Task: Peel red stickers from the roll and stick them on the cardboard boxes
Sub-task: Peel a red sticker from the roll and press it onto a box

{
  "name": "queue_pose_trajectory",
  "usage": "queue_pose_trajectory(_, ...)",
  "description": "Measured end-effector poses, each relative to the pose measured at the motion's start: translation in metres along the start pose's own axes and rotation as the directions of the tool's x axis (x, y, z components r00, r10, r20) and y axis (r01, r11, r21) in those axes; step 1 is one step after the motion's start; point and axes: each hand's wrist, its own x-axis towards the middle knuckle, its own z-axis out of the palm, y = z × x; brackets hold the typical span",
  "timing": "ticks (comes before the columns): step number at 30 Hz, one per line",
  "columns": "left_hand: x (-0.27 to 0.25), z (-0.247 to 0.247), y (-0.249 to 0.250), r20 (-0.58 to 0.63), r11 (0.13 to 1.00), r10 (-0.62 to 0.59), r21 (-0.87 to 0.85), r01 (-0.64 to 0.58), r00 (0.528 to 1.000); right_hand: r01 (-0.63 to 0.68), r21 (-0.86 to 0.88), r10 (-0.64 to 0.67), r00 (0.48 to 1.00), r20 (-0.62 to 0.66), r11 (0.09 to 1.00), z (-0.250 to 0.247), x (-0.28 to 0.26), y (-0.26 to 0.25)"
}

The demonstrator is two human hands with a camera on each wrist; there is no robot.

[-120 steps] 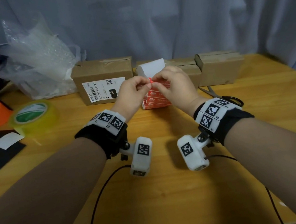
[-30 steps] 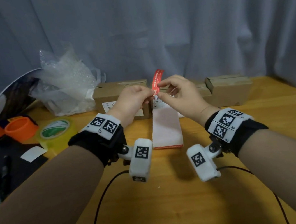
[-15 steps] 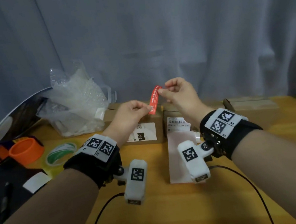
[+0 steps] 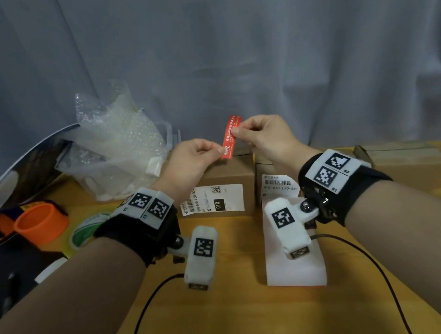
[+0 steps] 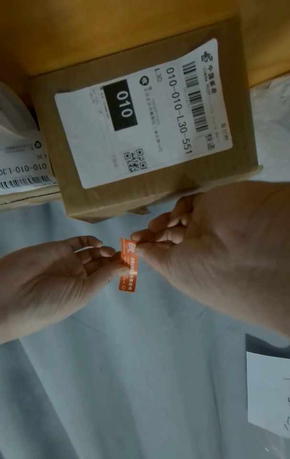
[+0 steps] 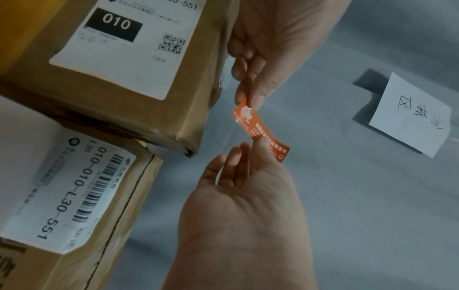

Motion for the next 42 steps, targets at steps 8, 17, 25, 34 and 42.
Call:
queue_pose_trajectory(8, 0.015, -0.017, -0.003, -0.116, 0.998, -0.018, -0.068, 0.011, 0.993, 0.045, 0.045, -0.038, 0.988, -0.152, 0.998, 0.001, 0.006, -0.003)
queue_pose_trajectory(17, 0.035, -0.030, -0.038, -0.062, 0.686, 0.045, 0.728, 0.014, 0.997, -0.192, -0.062, 0.201, 0.962, 0.187, 0.979, 0.020, 0.006, -0.014)
queue_pose_trajectory(25, 0.030, -0.030, -0.046, -0.147, 0.754, 0.144, 0.656, -0.013, 0.979, -0.263, -0.245, 0.299, 0.946, 0.124, 0.933, 0.046, 0.016, -0.014)
queue_pose_trajectory(34, 0.029, -0.030, -0.051, -0.159, 0.782, 0.164, 0.622, -0.030, 0.973, -0.344, -0.254, 0.372, 0.925, 0.072, 0.904, 0.053, 0.020, -0.006)
queue_pose_trajectory(42, 0.028, -0.029, -0.047, -0.159, 0.776, 0.137, 0.631, -0.007, 0.978, -0.322, -0.318, 0.370, 0.924, 0.100, 0.892, 0.053, 0.017, -0.007)
